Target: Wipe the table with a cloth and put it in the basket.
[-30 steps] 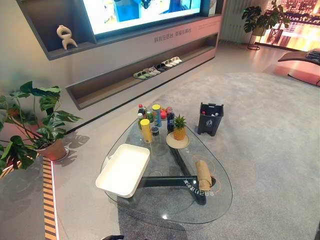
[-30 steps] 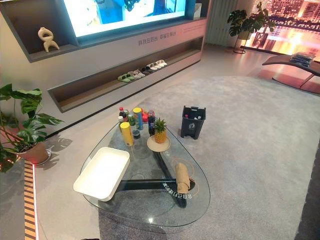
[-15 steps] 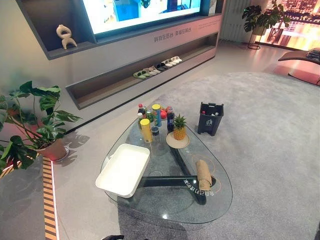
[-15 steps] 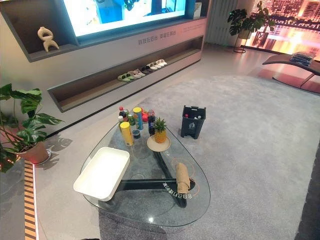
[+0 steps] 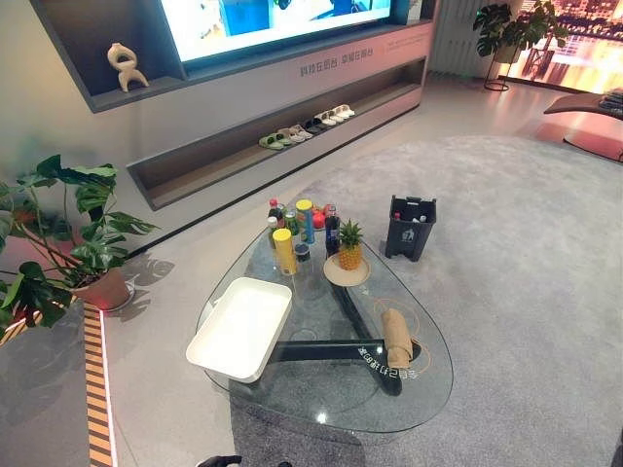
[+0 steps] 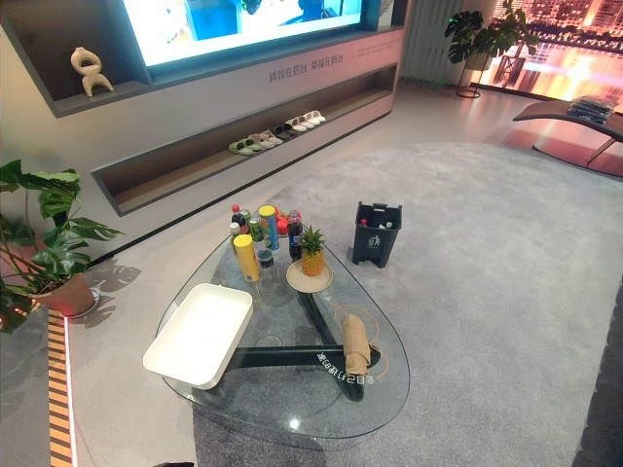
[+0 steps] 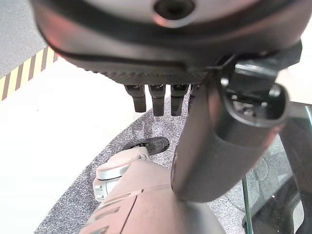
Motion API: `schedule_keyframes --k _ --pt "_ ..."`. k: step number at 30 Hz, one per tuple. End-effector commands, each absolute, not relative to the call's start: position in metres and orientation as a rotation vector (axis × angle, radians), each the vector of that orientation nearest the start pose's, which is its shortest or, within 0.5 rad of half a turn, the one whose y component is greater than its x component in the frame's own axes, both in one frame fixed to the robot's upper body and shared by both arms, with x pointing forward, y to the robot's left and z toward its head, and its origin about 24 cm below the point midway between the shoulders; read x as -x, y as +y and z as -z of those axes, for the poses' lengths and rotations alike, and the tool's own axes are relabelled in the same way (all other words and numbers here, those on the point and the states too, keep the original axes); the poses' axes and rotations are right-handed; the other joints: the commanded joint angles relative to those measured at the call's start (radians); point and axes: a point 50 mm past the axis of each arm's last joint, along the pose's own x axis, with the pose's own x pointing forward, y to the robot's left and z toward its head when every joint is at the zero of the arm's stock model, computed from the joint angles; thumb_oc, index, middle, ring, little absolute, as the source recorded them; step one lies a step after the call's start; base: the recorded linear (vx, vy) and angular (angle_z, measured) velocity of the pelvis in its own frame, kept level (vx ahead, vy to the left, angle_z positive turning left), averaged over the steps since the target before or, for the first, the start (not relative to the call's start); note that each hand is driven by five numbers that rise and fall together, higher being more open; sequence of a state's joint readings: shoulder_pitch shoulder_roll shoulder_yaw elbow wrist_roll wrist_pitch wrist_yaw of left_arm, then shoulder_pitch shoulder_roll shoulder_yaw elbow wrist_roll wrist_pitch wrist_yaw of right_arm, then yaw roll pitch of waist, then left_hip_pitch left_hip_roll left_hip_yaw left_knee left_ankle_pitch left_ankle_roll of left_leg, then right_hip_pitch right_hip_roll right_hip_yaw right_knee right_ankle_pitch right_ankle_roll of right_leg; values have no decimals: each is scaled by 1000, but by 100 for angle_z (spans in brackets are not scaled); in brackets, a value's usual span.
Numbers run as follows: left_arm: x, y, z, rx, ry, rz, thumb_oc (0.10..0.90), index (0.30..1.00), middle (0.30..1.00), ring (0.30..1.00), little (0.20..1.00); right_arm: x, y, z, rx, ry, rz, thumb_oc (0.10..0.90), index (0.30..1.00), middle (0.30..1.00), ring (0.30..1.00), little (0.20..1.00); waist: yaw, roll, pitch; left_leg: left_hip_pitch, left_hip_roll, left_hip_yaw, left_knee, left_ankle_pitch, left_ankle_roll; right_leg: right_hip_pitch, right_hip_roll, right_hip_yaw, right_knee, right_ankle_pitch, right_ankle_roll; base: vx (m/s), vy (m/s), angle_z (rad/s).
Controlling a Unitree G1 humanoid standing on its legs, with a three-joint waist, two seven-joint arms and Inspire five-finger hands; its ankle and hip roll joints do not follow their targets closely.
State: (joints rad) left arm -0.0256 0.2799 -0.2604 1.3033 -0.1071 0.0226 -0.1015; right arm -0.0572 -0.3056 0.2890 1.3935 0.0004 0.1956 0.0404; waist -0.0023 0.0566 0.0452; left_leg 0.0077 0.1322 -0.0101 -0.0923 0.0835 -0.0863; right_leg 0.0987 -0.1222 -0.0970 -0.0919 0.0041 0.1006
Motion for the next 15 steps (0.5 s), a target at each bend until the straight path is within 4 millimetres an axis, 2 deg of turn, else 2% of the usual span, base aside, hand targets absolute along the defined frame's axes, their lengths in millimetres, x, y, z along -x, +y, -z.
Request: schedule_keyframes --k 1,4,10,15 --pt "-99 248 158 -251 1305 1 800 900 900 900 900 -71 -273 155 450 1557 52 800 900 900 900 900 11 -37 96 15 -5 46 5 -45 3 -56 -61 -25 13 63 32 -116 25 -2" --pt "-110 253 154 -245 1271 -46 800 900 900 900 900 -79 -280 152 457 1547 85 800 900 900 900 900 8 -32 141 -31 -8 45 5 -31 5 -108 -63 -17 11 81 32 -150 8 -2" --pt "-153 265 136 -217 1138 -118 800 900 900 900 900 -105 -291 142 462 1476 139 800 900 900 900 900 -4 -17 269 -149 -21 38 5 5 22 -257 -52 7 65 89 12 -188 14 -1" --pt "-170 268 127 -193 1066 -161 800 900 900 900 900 -116 -297 136 478 1444 141 800 900 900 900 900 -7 -14 325 -204 -30 23 21 23 21 -319 -47 21 111 78 5 -101 13 0"
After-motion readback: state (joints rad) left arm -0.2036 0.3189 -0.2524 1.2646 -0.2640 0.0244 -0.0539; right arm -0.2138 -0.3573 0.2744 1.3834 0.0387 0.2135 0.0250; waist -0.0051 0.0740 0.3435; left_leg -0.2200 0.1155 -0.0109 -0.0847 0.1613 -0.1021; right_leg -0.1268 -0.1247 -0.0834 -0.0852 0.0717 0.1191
